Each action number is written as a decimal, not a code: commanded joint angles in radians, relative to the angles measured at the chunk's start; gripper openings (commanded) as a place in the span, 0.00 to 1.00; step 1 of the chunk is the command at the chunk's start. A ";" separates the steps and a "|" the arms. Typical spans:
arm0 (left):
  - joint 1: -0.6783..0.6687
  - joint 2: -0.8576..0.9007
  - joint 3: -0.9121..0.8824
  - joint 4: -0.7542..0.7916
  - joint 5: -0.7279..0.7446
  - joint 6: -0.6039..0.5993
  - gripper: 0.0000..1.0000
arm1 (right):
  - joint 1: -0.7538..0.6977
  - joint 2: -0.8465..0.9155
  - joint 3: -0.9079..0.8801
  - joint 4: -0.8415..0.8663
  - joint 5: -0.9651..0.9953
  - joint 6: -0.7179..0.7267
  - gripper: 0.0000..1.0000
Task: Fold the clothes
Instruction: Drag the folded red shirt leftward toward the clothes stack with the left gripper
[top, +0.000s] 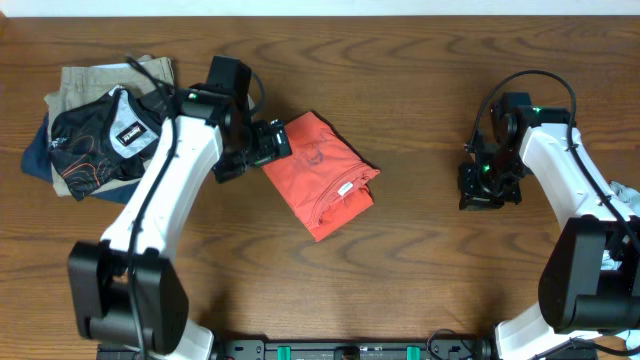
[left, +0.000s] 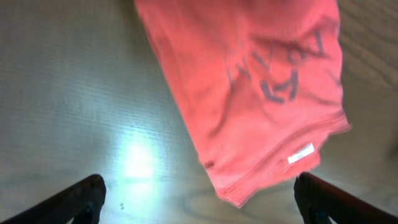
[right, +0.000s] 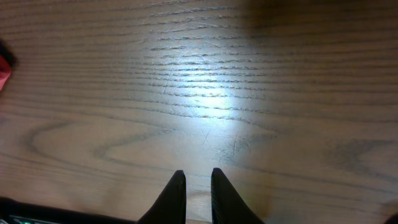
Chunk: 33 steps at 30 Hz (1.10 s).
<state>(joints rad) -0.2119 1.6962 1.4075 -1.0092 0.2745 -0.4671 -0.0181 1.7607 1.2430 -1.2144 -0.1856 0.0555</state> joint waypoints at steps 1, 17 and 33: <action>-0.032 0.023 -0.043 0.003 0.013 -0.098 0.98 | -0.008 -0.006 0.005 -0.003 0.002 -0.008 0.14; -0.073 0.023 -0.546 0.679 0.222 -0.264 0.98 | -0.008 -0.006 0.005 -0.008 0.003 -0.008 0.14; -0.132 0.023 -0.649 0.812 0.233 -0.264 0.48 | -0.008 -0.006 0.005 -0.017 0.003 -0.005 0.14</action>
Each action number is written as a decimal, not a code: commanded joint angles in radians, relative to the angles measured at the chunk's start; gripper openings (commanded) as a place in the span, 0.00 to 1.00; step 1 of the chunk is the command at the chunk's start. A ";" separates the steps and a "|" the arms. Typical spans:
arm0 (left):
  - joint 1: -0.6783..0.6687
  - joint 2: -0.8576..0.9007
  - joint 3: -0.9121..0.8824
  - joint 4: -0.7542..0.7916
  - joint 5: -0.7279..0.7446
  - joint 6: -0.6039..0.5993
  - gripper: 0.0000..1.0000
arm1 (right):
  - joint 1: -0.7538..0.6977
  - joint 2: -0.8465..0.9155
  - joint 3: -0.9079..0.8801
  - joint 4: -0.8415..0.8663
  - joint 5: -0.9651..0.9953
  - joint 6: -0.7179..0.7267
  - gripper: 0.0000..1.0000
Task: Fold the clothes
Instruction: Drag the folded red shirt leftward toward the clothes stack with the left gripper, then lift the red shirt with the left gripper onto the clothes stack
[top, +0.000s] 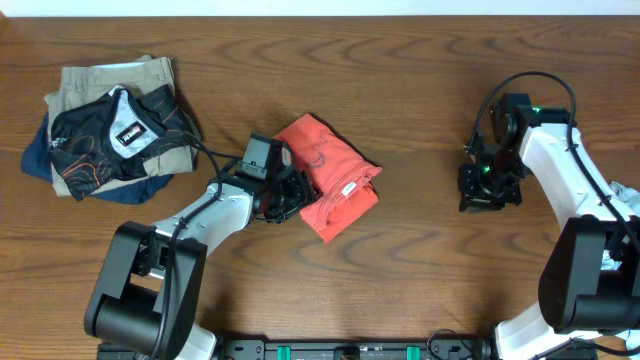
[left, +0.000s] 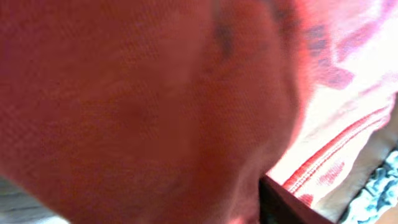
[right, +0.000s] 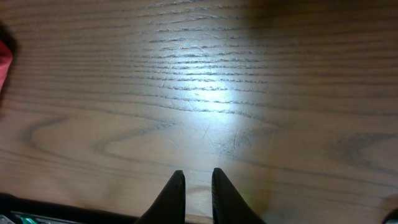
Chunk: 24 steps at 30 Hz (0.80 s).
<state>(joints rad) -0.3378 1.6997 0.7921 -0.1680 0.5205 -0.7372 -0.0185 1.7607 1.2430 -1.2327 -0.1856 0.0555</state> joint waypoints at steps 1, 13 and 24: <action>-0.006 0.019 -0.033 -0.029 -0.013 0.006 0.42 | -0.008 -0.006 0.005 0.001 0.003 -0.005 0.14; 0.035 0.012 0.002 -0.034 -0.152 0.127 0.06 | -0.008 -0.006 0.005 -0.002 0.003 -0.005 0.14; 0.254 -0.060 0.294 -0.244 -0.285 0.371 0.06 | -0.008 -0.006 0.005 -0.006 0.003 -0.005 0.15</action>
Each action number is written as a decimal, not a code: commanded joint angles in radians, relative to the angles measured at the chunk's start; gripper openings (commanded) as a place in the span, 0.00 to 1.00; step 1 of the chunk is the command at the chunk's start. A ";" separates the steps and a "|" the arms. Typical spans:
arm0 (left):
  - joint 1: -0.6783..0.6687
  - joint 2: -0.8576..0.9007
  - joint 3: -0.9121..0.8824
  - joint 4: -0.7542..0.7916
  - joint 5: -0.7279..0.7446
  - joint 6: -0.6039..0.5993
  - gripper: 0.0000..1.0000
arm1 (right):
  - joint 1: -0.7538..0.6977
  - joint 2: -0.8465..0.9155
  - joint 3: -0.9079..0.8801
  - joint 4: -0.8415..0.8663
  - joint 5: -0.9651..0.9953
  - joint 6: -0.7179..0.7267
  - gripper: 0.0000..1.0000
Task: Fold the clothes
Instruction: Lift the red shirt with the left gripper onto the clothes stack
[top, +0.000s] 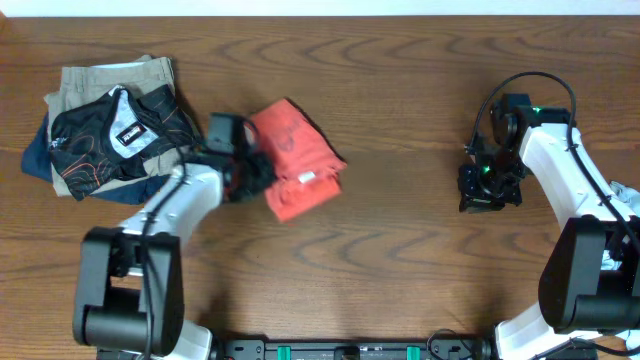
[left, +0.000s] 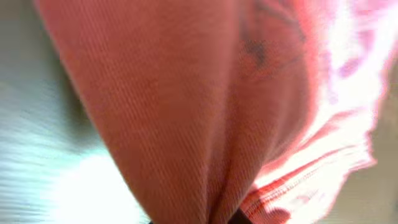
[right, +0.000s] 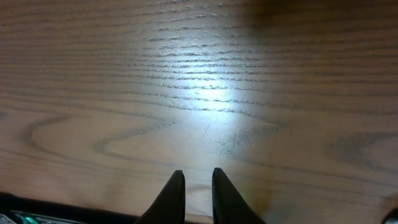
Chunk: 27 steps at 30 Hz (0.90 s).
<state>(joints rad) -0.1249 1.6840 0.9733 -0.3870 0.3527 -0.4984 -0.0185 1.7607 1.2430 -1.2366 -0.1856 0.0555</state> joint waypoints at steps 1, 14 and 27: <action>0.059 -0.044 0.159 -0.051 -0.146 0.164 0.06 | -0.008 -0.006 0.005 -0.002 0.003 -0.005 0.14; 0.170 -0.044 0.433 -0.095 -0.171 0.225 0.06 | -0.008 -0.006 0.005 -0.002 0.003 -0.005 0.15; 0.211 -0.044 0.604 -0.045 -0.280 0.335 0.06 | -0.008 -0.006 0.005 -0.003 0.003 -0.005 0.15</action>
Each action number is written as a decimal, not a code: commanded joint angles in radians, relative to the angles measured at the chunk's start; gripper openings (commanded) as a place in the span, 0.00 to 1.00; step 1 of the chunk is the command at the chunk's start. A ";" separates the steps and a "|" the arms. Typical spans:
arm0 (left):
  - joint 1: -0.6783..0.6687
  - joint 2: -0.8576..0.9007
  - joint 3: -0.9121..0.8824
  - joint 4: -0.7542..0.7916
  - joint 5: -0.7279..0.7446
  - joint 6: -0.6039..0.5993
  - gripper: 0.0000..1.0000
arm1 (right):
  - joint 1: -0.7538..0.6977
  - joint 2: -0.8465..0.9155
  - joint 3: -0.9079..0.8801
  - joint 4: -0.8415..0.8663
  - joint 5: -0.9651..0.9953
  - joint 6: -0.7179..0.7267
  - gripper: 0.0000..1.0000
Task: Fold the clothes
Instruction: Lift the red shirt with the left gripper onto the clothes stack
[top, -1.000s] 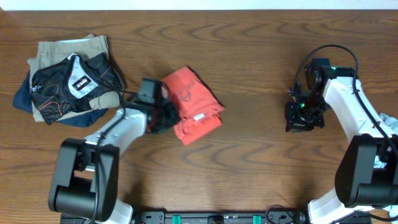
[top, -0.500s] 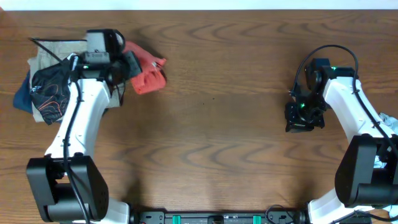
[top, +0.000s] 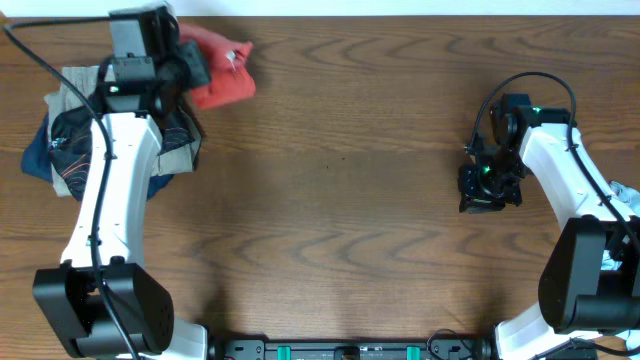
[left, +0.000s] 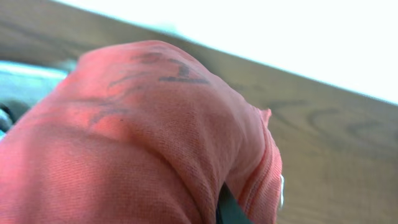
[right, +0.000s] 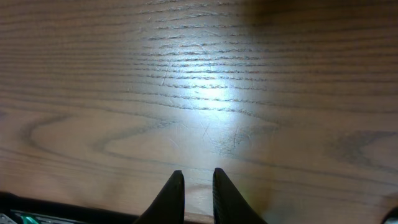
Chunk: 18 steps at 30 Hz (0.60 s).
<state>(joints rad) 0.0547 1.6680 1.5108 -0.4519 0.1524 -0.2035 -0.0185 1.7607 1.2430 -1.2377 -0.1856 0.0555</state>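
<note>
The folded red shirt (top: 222, 76) is bunched up at the table's back left, beside the far right corner of the clothes pile (top: 75, 130). My left gripper (top: 196, 68) is shut on it. In the left wrist view the red shirt (left: 143, 143) fills most of the frame, and only one dark finger (left: 226, 209) peeks out from under the cloth. Whether the shirt rests on anything cannot be told. My right gripper (top: 487, 192) hovers low over bare wood at the right, its fingers (right: 175, 199) close together and holding nothing.
The pile holds tan trousers (top: 85, 82), a black patterned garment (top: 100, 135) and something blue (top: 38, 160) underneath. A pale cloth (top: 626, 196) shows at the table's right edge. The table's back edge (left: 323, 93) lies just behind the shirt.
The red shirt, held by my left gripper, has gone from the table's middle left to the back left corner by the pile. The right arm has not moved.
My left gripper was open above the folded red shirt lying at the table's centre. Then it was down at the shirt's left edge. Then the shirt sat further left in its grip, and now it is held beside the pile at the back.
</note>
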 joint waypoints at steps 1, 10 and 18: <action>0.048 -0.028 0.076 0.024 -0.087 0.040 0.06 | -0.008 -0.006 0.005 -0.002 0.003 -0.005 0.15; 0.270 -0.028 0.099 0.037 -0.086 0.045 0.06 | -0.008 -0.006 0.005 0.000 0.003 -0.004 0.16; 0.361 -0.001 0.073 -0.065 -0.085 -0.251 0.06 | -0.008 -0.006 0.005 0.019 0.002 -0.003 0.17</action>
<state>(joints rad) 0.4229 1.6680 1.5734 -0.5053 0.0681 -0.2955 -0.0185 1.7607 1.2430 -1.2236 -0.1856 0.0555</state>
